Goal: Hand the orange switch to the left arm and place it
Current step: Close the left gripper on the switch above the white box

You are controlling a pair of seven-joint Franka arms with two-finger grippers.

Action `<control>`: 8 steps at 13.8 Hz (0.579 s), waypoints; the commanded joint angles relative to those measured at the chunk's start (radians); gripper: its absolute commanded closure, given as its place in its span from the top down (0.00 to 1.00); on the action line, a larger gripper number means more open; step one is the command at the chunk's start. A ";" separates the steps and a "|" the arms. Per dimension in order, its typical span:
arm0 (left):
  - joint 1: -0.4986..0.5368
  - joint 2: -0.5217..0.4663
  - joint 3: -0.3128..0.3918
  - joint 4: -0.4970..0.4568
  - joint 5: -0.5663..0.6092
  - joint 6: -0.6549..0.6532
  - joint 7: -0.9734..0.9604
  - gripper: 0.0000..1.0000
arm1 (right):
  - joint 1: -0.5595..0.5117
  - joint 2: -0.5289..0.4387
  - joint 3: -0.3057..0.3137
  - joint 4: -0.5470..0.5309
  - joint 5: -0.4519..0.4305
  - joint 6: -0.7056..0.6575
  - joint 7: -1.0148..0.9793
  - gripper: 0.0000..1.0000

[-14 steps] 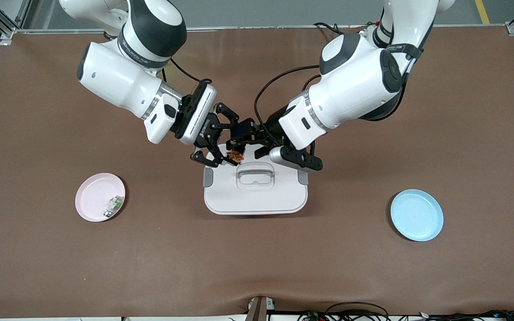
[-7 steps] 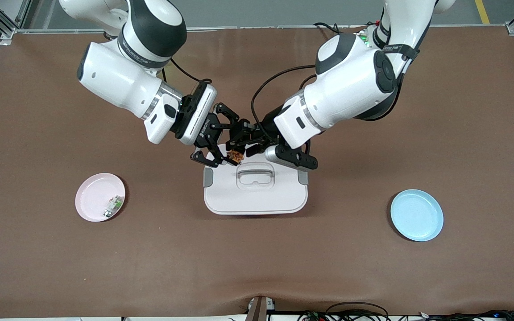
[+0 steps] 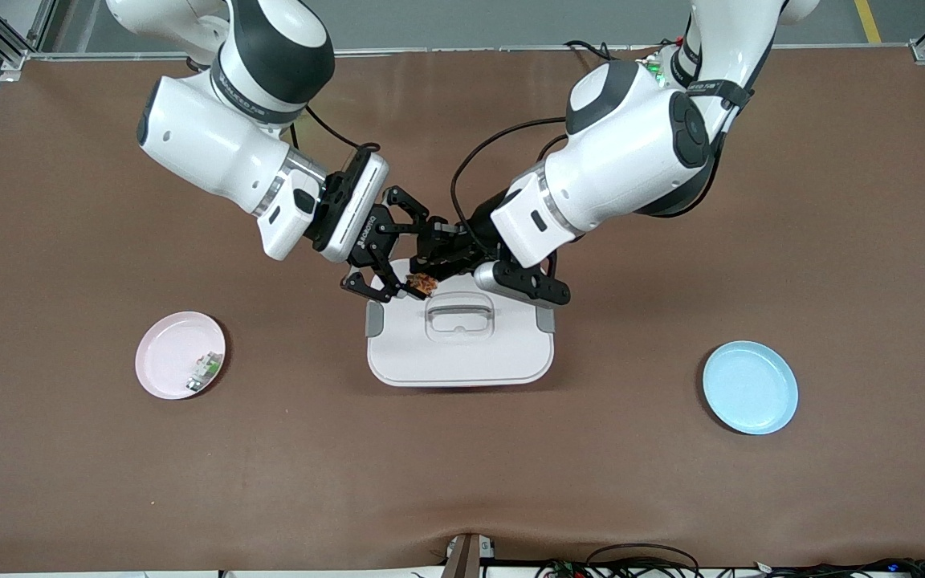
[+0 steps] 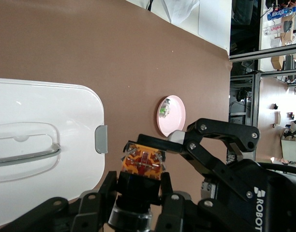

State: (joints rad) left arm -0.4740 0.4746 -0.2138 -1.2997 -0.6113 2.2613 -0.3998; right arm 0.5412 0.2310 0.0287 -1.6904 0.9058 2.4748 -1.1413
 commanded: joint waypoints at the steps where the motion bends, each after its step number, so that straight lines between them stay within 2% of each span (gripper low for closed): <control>1: -0.015 -0.002 -0.002 0.008 -0.005 0.004 -0.004 0.00 | 0.010 0.001 -0.003 0.006 0.015 0.004 0.014 0.01; 3: -0.014 -0.005 -0.001 0.007 -0.005 0.001 -0.002 0.00 | 0.011 0.001 -0.003 0.006 0.015 0.004 0.014 0.07; 5: -0.009 -0.008 -0.001 0.008 -0.004 -0.002 0.001 0.00 | 0.011 0.001 -0.003 0.006 0.015 0.004 0.021 0.26; 6: -0.009 -0.008 -0.001 0.008 -0.005 -0.002 0.001 0.00 | 0.013 -0.001 -0.003 0.006 0.015 0.006 0.025 0.44; 7: -0.008 -0.010 -0.001 0.008 -0.005 -0.002 0.001 0.00 | 0.013 -0.001 -0.004 0.005 0.015 0.006 0.017 0.80; 8: -0.008 -0.010 -0.001 0.008 -0.004 -0.002 0.001 0.00 | 0.013 -0.001 -0.004 0.003 0.015 0.006 0.011 1.00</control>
State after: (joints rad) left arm -0.4741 0.4745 -0.2144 -1.2984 -0.6114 2.2613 -0.3995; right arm 0.5414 0.2310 0.0293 -1.6903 0.9064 2.4751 -1.1401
